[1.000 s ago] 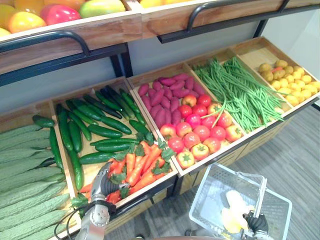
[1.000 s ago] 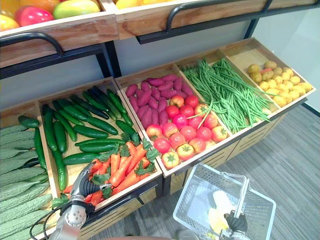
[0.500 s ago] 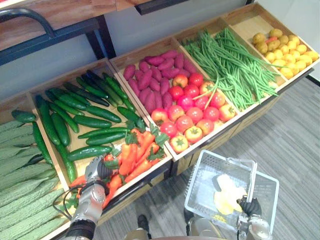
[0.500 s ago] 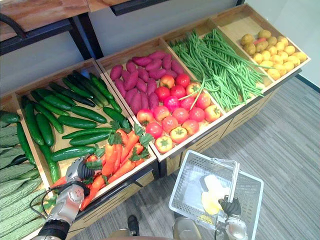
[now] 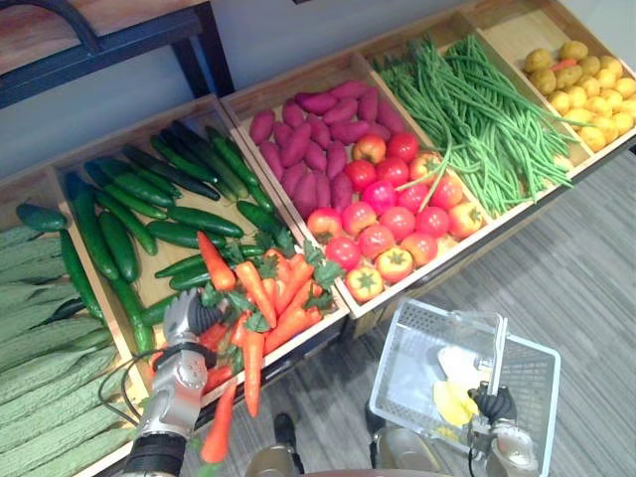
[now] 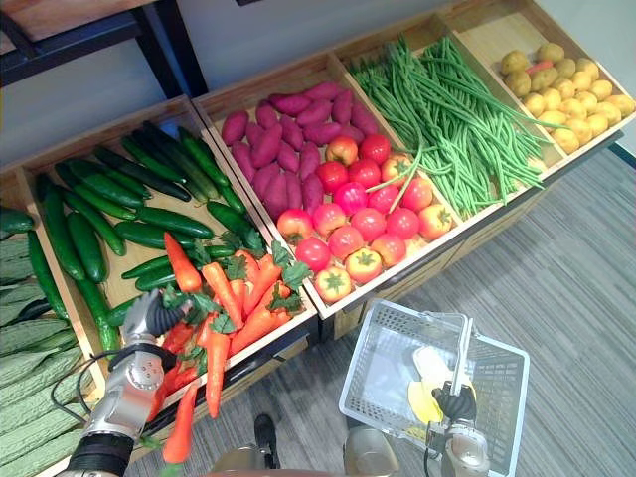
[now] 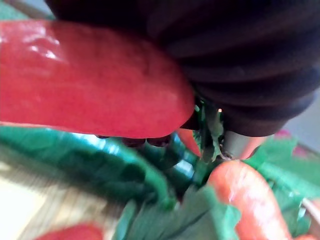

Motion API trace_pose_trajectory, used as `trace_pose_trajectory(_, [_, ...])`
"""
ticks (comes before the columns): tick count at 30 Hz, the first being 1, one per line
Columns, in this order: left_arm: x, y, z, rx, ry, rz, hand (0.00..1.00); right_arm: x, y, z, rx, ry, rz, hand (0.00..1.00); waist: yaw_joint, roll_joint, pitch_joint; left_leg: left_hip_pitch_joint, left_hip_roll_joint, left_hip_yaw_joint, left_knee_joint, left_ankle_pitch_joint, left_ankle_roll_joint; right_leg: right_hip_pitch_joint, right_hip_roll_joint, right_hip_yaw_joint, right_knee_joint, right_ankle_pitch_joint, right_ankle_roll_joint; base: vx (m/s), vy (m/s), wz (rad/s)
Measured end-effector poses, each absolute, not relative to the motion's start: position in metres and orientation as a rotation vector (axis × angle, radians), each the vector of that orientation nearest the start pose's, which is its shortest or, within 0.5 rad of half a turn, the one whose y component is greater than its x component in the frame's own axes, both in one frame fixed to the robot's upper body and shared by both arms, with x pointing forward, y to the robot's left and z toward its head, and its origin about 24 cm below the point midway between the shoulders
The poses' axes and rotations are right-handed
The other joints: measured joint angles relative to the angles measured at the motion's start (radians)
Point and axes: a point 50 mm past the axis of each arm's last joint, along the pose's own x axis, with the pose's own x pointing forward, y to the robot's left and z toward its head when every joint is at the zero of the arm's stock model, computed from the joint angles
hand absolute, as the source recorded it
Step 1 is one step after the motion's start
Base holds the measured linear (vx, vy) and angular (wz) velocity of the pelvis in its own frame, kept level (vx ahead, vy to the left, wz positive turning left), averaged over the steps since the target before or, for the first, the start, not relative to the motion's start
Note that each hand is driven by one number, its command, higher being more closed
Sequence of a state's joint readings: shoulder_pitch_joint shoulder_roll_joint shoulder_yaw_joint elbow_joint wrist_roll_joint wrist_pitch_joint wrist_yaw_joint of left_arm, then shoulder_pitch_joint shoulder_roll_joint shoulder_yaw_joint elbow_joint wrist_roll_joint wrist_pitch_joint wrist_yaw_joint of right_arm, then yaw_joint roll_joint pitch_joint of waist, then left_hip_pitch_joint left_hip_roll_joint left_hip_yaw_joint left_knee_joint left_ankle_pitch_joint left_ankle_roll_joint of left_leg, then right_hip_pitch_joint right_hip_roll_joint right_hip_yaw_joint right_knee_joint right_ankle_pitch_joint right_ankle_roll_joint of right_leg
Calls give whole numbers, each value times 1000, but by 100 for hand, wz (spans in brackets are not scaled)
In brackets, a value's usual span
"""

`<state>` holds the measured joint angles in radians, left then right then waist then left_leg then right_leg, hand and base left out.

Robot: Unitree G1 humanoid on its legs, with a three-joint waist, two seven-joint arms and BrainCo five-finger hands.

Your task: Pick vegetable in the basket

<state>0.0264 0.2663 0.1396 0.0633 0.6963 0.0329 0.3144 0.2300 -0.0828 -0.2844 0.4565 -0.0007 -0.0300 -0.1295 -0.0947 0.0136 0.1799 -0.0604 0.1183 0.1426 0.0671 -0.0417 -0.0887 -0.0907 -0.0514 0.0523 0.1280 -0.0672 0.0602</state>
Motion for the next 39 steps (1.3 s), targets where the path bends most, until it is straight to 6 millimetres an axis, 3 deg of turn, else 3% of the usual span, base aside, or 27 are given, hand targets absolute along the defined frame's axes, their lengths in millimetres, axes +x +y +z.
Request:
trace_pose_trajectory(10, [212, 231, 79, 789, -187, 562, 100, 130, -242, -95, -44, 655, -489, 100, 3, 3, -1, 35, -20, -48, -60, 24, 2, 33, -7, -29, 25, -34, 0, -63, -19, 15])
trace_pose_trajectory(14, [202, 214, 92, 606, -285, 559, 100, 128, -245, -95, -22, 651, -511, 100, 24, 12, -10, 41, -18, -61, -79, 51, 1, 36, -6, -52, 28, -35, -1, 23, -28, 14])
trace_pose_trajectory(21, [192, 180, 86, 413, -291, 448, 100, 129, -241, -87, -12, 611, -545, 100, 31, 10, -17, 74, -7, -47, -85, 47, 5, 67, -13, -51, 28, -36, 0, -1, -6, -2])
trace_pose_trajectory(26, [185, 162, 79, 339, -257, 345, 100, 128, -229, -81, 2, 603, -528, 100, 54, 4, -20, 65, 30, 69, 57, -54, 7, 50, 12, 48, 55, -36, 2, -34, -11, -62])
trace_pose_trajectory(28, [186, 155, 79, 318, -260, 307, 100, 126, -227, -78, 2, 591, -526, 100, 51, -3, -23, 41, 49, 99, 117, -87, 1, 30, 26, 79, 65, -34, 5, -17, 1, -59])
trace_pose_trajectory(29, [186, 150, 79, 307, -263, 279, 100, 123, -228, -73, 0, 573, -534, 100, 48, 9, -34, 28, 67, 123, 167, -112, -2, 16, 38, 105, 68, -29, 11, 13, 24, -77])
trace_pose_trajectory(32, [187, 140, 80, 292, -271, 234, 100, 127, -231, -54, -15, 489, -558, 100, 20, -13, -34, 14, 113, 221, 268, -167, -3, -32, 78, 199, 107, -20, 22, -33, 41, -104])
trace_pose_trajectory(33, [190, 137, 83, 290, -293, 217, 100, 131, -232, -47, -19, 450, -562, 100, 19, -24, -33, 17, 140, 281, 295, -183, 3, -72, 90, 193, 118, -2, 50, -126, 41, -142])
trace_pose_trajectory(34, [192, 135, 86, 288, -308, 209, 100, 133, -232, -44, -19, 435, -560, 100, 26, -30, -34, 22, 155, 318, 299, -186, 4, -94, 86, 154, 112, 1, 67, -179, 19, -165])
trace_pose_trajectory(35, [197, 135, 90, 299, -338, 198, 100, 142, -229, -37, -16, 396, -543, 100, 31, -42, -37, 32, 171, 392, 308, -192, 11, -126, 27, 0, 121, -11, 37, -170, 3, -168])
trace_pose_trajectory(36, [204, 134, 93, 306, -359, 189, 100, 149, -225, -34, -13, 371, -525, 100, 31, -46, -32, 63, 176, 467, 300, -193, 13, -157, -69, -246, 172, -34, -1, -140, -2, -164])
trace_pose_trajectory(38, [209, 133, 94, 303, -364, 188, 100, 159, -220, -33, -7, 357, -495, 100, 26, -62, -39, 104, 184, 558, 297, -212, 8, -154, -194, -527, 246, -65, -66, -80, -33, -159])
trace_pose_trajectory(39, [213, 132, 92, 289, -360, 184, 100, 169, -218, -35, -16, 354, -473, 100, 26, -66, -45, 146, 199, 639, 308, -230, -13, -143, -284, -721, 320, -90, -121, -22, -79, -175])
